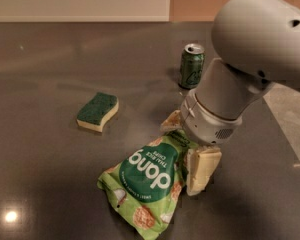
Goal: Move green rice chip bag near green can
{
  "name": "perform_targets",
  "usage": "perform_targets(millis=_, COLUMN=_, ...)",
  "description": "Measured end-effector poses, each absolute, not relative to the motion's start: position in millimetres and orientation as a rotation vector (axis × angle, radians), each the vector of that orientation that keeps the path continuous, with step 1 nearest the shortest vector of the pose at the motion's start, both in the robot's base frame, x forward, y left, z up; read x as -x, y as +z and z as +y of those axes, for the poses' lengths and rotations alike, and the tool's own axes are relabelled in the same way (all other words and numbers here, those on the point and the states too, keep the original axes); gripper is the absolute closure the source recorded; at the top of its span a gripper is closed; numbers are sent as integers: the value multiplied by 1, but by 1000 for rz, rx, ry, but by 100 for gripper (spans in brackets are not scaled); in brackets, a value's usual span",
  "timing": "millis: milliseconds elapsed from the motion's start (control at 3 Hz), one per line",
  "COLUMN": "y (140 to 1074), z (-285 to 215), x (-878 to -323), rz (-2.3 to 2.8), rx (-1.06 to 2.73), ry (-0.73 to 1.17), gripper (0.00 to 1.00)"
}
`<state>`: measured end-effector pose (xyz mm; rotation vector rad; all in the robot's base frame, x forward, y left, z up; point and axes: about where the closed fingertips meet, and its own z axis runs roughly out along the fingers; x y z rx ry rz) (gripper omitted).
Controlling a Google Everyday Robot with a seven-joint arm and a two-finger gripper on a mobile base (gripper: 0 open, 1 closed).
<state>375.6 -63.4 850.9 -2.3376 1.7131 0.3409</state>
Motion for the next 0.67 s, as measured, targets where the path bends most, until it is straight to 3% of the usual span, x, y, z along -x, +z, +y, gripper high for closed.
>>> perform_targets(millis=667, y=874, z=-88, x=-400, rz=1831, rx=2194, ry=326, gripper=67)
